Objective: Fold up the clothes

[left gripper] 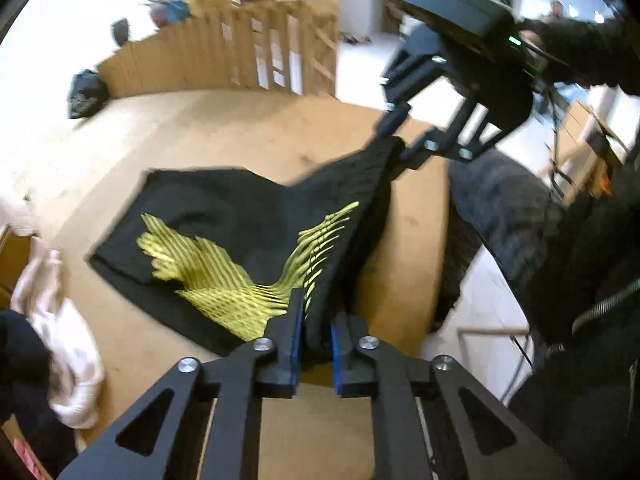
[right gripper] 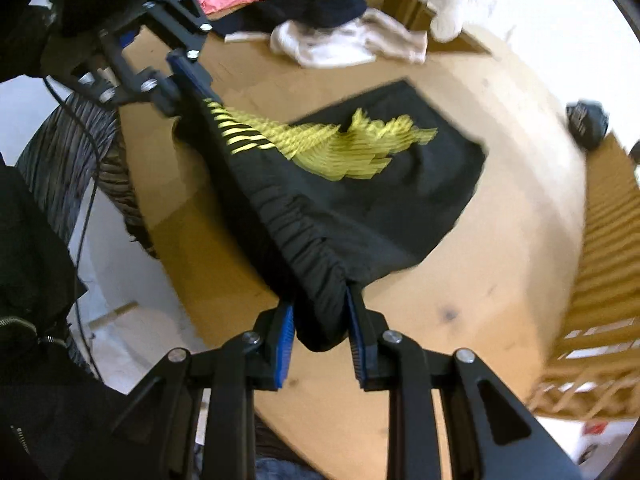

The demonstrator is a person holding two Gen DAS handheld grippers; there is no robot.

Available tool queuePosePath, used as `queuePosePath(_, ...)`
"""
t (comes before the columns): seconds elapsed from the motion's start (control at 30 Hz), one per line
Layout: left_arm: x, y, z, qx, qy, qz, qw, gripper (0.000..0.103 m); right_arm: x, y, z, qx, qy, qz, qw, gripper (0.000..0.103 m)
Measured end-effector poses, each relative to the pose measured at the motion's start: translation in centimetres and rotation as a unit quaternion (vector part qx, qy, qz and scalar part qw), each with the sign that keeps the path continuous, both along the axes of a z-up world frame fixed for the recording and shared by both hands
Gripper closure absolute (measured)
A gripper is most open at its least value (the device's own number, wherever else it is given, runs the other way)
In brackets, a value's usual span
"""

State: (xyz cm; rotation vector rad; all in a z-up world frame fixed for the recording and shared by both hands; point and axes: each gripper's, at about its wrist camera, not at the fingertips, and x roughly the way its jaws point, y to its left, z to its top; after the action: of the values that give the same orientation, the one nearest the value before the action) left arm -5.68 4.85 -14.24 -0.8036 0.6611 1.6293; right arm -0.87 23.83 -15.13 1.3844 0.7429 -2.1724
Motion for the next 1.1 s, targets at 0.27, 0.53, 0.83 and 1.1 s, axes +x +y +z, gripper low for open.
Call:
queuePosePath(0.27, -14.3, 1.9, 3.7, 0.031, 0.037, 0.066, 0.9967, 0.095, -13.9, 1.5, 5.2, 0.017, 0.070, -0.013, 0.997, 0.080)
queuePosePath(0.53, -29.1, 7.2, -4.7, -0.050, -0.025, 0.103, 0.9931, 0.094, -30.8, 4.0, -2.0, 0.030, 0.019, -0.055, 0.998, 0.080)
queuePosePath(0.83, -36.0, 8.4, -10.4, -0.075, -0.087, 0.174, 0.9779, 0.083, -38.2, 9.4, -7.9, -0.096, -0.111, -0.177, 0.973, 0.075)
queuePosePath(1.1, -36.2, 4.8, -6.2, -0.062, -0.037, 0.204, 0.9762, 0.078, -31.2, 14.7, -5.2, -0.132, -0.087, -0.180, 0.971, 0.062)
